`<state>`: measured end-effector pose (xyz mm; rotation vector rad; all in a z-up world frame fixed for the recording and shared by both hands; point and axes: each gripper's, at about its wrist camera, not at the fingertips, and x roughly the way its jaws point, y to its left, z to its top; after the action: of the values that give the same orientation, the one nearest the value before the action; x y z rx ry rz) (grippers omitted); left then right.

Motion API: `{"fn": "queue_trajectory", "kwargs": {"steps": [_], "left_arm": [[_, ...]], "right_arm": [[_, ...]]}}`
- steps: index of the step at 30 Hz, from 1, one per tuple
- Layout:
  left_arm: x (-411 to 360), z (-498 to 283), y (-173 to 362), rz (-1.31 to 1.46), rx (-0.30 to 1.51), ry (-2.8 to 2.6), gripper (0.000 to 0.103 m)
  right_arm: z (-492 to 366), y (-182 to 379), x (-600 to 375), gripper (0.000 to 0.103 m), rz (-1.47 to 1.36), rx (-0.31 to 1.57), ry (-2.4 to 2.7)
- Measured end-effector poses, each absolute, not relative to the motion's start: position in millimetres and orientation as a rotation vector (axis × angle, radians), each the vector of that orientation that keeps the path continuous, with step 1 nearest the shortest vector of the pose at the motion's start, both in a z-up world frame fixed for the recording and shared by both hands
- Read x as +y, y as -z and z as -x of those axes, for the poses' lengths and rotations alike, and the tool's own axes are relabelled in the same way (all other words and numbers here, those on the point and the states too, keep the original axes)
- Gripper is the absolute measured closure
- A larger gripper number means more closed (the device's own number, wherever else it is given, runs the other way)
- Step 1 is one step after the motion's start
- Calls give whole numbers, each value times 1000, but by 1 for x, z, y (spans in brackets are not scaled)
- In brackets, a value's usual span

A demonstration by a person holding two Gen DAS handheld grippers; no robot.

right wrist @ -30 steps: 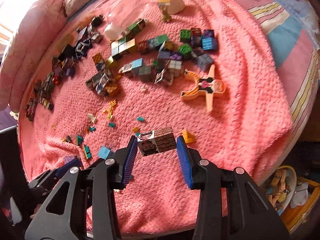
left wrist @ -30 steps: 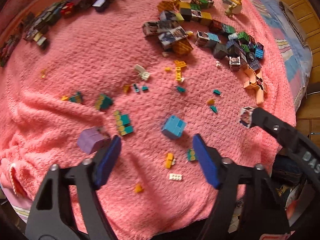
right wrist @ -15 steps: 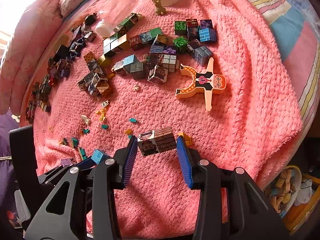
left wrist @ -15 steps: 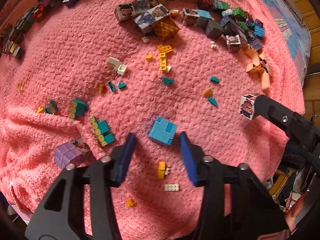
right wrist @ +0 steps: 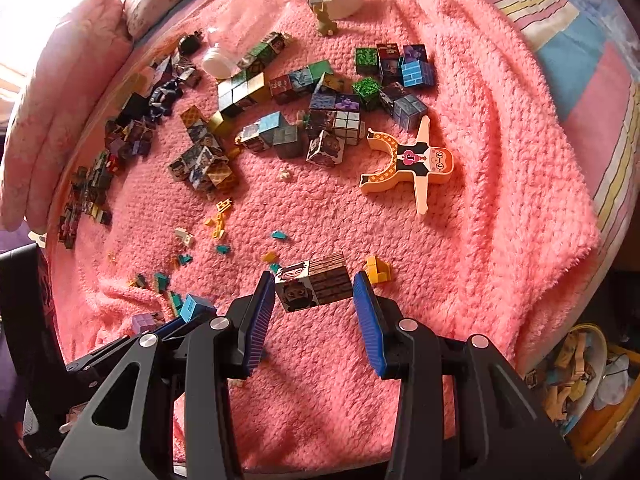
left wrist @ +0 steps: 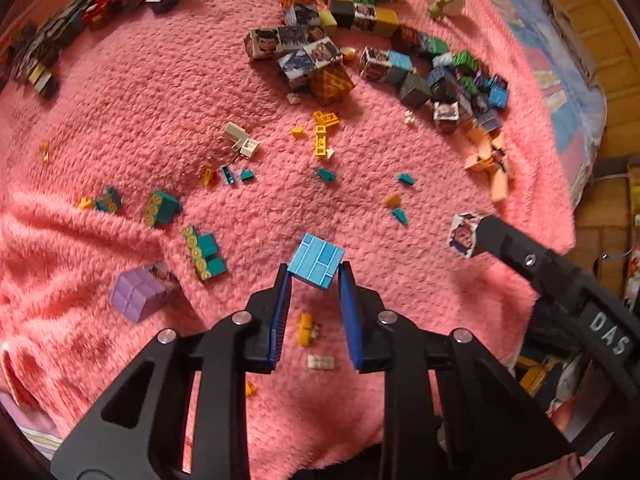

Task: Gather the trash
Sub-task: 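Carry both bricks over the yellow-rimmed bin and open both grippers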

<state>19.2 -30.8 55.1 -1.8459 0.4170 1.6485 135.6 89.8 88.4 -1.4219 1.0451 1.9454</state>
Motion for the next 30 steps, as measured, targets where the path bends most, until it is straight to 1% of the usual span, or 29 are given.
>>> {"fn": "queue_trajectory", "kwargs": {"steps": [5,9,13,17,24,30], "left_arm": [[-34,-28,-88,1765,395,-1648,79],[-17,-44,-121,1649,414,-1618,79],[7,-87,-143,1555,455,-1523,79],[26,-138,-157,1481,519,-1392,79],[62,-239,-159,1367,658,-1169,79],[84,-314,-147,1305,785,-1030,79]], "right_arm": [[-154,-112,88,64,1329,1064,-1958],[-186,-141,92,64,1205,1086,-1940],[-240,-167,95,64,1064,1107,-1873],[-303,-178,96,64,950,1129,-1759],[-418,-166,87,64,828,1182,-1511],[-486,-142,84,64,793,1248,-1360]]}}
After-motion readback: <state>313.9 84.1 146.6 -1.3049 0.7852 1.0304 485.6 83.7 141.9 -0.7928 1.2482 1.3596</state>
